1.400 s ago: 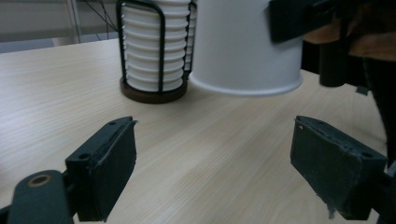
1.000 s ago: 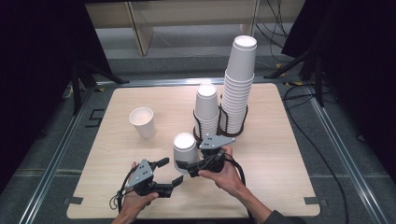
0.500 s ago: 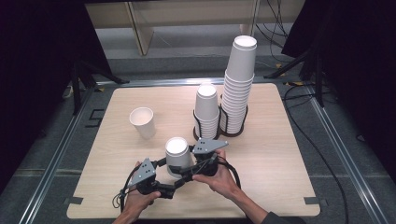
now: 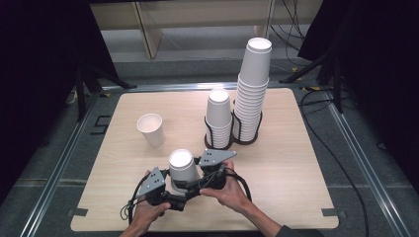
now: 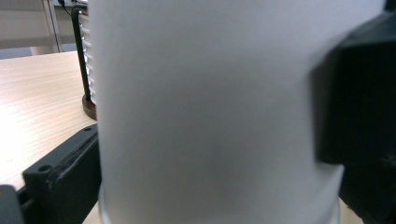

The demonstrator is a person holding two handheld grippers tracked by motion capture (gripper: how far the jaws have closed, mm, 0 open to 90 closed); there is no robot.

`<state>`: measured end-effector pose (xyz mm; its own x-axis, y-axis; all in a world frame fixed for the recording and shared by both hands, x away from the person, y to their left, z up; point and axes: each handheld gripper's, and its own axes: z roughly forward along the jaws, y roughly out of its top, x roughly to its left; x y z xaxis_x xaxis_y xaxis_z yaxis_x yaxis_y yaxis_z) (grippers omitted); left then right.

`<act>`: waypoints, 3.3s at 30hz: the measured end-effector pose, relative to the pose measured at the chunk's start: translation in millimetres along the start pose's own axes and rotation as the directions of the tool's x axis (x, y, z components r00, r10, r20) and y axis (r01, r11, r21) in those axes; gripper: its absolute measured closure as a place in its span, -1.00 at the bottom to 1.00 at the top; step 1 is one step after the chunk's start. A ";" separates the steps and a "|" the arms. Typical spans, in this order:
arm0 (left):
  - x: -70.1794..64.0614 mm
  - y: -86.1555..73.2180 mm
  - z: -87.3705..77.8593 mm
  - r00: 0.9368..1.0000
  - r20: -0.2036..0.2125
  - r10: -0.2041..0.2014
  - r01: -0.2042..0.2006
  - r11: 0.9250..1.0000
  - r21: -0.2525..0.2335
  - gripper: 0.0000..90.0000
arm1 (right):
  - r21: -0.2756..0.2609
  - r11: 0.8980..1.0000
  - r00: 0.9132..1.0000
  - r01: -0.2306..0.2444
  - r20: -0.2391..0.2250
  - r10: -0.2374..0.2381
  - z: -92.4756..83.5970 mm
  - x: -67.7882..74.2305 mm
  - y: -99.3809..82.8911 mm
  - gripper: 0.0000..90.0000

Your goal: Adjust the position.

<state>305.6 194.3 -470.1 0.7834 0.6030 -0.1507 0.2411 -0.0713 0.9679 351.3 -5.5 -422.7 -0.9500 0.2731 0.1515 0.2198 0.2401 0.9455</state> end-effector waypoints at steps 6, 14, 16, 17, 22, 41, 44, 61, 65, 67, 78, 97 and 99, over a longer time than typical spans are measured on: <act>-0.6 0.8 -1.7 1.000 -0.001 -0.004 0.004 1.000 -0.011 -0.98 | 0.007 1.000 1.000 -0.009 -0.006 0.009 0.4 2.7 0.4 -0.60; -0.6 1.8 -0.8 0.999 0.011 0.036 -0.036 0.999 -0.022 -0.85 | 0.001 1.000 1.000 -0.010 -0.006 0.010 -0.1 1.6 2.0 -0.67; -1.2 3.0 -2.2 0.999 0.003 0.047 -0.047 0.999 -0.004 -0.82 | 0.021 1.000 1.000 0.000 0.013 0.000 -0.9 2.8 3.8 -0.69; -1.0 4.4 -4.1 0.997 0.002 0.074 -0.074 0.997 0.016 -0.81 | 0.040 0.999 1.000 -0.014 0.003 0.014 -2.2 3.9 5.1 -0.69; -0.3 6.6 -6.4 0.992 -0.003 0.128 -0.128 0.990 0.051 -0.77 | 0.052 0.999 1.000 0.003 -0.004 -0.003 -9.1 4.7 13.8 -0.67; -4.8 8.6 -11.7 0.909 0.049 0.414 -0.408 0.860 0.307 -0.69 | 0.238 0.966 0.993 0.103 -0.078 -0.086 -36.5 3.1 33.3 -0.65; -7.6 7.9 -10.7 0.895 0.069 0.441 -0.437 0.832 0.342 -0.68 | 0.270 0.956 0.992 0.112 -0.084 -0.093 -35.7 4.0 32.3 -0.65; -13.5 8.6 -10.0 0.837 0.122 0.534 -0.534 0.745 0.401 -0.68 | 0.355 0.923 0.984 0.150 -0.148 -0.103 -22.7 8.3 20.4 -0.56; -15.9 7.3 -9.6 0.844 0.129 0.521 -0.526 0.754 0.393 -0.68 | 0.365 0.919 0.983 0.147 -0.157 -0.095 -20.6 8.5 17.8 -0.53; -15.6 7.2 -9.5 0.846 0.131 0.517 -0.523 0.758 0.390 -0.68 | 0.369 0.916 0.982 0.156 -0.158 -0.104 -20.4 8.4 17.6 -0.52; -7.3 8.2 -16.0 0.906 0.092 0.413 -0.423 0.885 0.193 -0.90 | 0.270 0.958 0.987 0.092 -0.151 -0.052 -34.4 -2.1 27.3 -0.47; -11.0 12.3 -22.4 0.940 0.054 0.337 -0.336 0.942 -0.020 -1.00 | 0.111 0.989 0.966 -0.100 -0.227 0.123 -47.5 -16.0 31.3 -0.46; -11.1 12.4 -22.0 0.943 0.049 0.328 -0.327 0.945 -0.025 -1.00 | 0.098 0.991 0.967 -0.096 -0.227 0.116 -47.6 -16.7 31.8 -0.46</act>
<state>287.3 204.2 -452.0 0.8461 0.5066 0.1657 -0.0428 -0.2452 0.9685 363.6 -46.8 -381.5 -0.9434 0.0804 0.3216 0.3306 0.3032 0.8938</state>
